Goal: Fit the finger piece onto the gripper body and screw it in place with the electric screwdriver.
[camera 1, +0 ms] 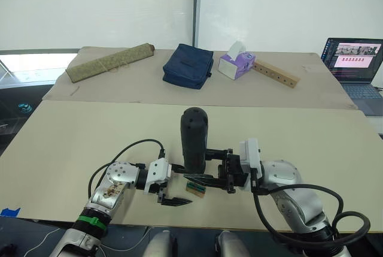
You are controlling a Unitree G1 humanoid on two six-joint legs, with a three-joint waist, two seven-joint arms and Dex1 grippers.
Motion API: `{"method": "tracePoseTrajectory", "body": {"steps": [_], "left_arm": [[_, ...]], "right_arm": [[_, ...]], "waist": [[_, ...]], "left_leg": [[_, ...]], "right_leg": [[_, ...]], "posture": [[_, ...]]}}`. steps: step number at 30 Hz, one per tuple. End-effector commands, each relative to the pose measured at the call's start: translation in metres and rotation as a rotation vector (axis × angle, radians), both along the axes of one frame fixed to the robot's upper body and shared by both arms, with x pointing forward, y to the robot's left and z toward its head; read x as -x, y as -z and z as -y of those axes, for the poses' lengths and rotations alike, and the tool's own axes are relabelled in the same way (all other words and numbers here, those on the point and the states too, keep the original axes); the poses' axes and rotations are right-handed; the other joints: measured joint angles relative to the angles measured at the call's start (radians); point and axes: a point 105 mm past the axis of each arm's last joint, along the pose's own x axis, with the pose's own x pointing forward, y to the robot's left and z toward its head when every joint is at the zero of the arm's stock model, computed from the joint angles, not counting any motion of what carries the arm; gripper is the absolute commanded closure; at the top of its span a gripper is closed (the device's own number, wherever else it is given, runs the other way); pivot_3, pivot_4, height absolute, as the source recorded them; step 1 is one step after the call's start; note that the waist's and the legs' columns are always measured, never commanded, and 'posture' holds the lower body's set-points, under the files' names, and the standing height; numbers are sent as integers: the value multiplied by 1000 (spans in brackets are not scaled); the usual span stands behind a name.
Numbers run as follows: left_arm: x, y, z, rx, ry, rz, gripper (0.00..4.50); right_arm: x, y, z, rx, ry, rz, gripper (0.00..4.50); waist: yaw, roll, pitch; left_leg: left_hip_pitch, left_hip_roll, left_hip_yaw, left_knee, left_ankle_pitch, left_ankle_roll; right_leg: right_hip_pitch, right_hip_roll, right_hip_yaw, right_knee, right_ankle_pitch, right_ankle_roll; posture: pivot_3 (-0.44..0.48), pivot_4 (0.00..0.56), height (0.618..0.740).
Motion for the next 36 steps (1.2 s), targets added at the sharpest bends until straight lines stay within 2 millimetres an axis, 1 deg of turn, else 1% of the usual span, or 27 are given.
{"method": "tracePoseTrajectory", "body": {"steps": [1, 11, 36], "left_arm": [[11, 17, 4, -34, 20, -71, 51], [11, 17, 4, -35, 24, -69, 51], [12, 18, 4, -36, 24, -76, 51]], "right_arm": [[2, -10, 1, -34, -9, 26, 2598], [3, -8, 1, -30, -10, 15, 2598], [2, -13, 3, -62, -6, 1, 2598]], "waist": [[0, 0, 0], [0, 0, 0], [0, 0, 0]], "left_leg": [[0, 0, 0, 0, 0, 0], [0, 0, 0, 0, 0, 0], [0, 0, 0, 0, 0, 0]], "right_leg": [[0, 0, 0, 0, 0, 0], [0, 0, 0, 0, 0, 0], [0, 0, 0, 0, 0, 0]], "posture": [[0, 150, 740], [0, 150, 740], [0, 150, 740]]}}
